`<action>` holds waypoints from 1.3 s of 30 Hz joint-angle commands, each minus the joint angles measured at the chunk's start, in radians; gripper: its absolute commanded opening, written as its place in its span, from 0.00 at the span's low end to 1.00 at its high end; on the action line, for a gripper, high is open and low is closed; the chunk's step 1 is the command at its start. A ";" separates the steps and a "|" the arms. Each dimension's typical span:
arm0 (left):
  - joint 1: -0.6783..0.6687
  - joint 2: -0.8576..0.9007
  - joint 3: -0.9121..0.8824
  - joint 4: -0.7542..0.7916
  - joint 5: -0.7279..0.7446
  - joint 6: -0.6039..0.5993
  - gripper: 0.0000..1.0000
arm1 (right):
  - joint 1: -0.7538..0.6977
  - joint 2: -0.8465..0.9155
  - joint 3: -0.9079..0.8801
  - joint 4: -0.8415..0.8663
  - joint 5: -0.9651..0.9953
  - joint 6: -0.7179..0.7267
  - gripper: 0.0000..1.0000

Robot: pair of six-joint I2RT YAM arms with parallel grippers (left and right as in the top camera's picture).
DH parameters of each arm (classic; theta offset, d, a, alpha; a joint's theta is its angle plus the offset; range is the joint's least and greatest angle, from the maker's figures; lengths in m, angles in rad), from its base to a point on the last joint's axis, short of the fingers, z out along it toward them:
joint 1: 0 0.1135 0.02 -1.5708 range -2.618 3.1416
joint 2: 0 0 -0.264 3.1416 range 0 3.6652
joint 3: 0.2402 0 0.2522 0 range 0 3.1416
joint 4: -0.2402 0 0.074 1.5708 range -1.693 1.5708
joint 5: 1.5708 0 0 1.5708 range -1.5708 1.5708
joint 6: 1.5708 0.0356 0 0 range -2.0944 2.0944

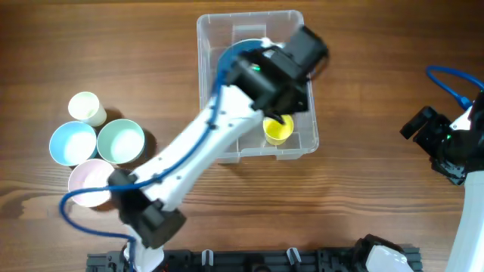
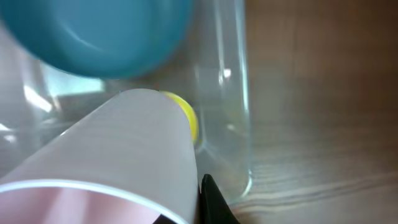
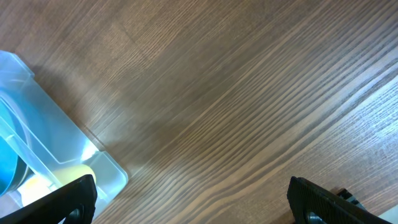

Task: Pack container
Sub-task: 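Grasp the pink cup with the left gripper and drop it into the yellow cup, then grasp the white cup with the left gripper and stack it onto the cups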

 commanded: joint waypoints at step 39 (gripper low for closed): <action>1.028 -0.020 -0.027 -0.122 -0.124 -0.013 0.80 | -0.004 0.004 -0.002 -0.001 -0.009 -0.020 1.00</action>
